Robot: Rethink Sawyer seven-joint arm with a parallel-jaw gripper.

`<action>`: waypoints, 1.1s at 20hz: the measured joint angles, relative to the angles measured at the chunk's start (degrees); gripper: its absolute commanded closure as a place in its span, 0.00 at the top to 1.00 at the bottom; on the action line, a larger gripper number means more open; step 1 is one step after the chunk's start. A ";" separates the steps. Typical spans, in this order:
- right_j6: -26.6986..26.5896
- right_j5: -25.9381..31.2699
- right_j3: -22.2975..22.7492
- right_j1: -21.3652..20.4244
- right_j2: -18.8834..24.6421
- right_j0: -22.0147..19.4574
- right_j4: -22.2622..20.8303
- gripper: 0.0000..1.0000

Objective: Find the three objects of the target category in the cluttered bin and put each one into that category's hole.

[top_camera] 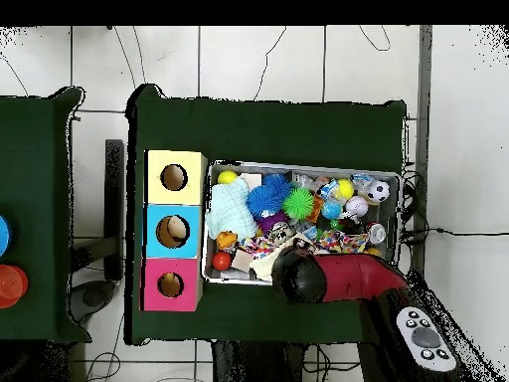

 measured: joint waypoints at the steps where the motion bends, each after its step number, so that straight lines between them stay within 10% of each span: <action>1: 0.00 1.54 0.23 -2.03 0.25 0.02 0.99 0.00; 14: 0.00 8.18 0.89 -12.06 1.67 3.75 7.20 0.00; 22: 0.02 8.18 3.33 -16.42 0.93 15.44 10.32 0.00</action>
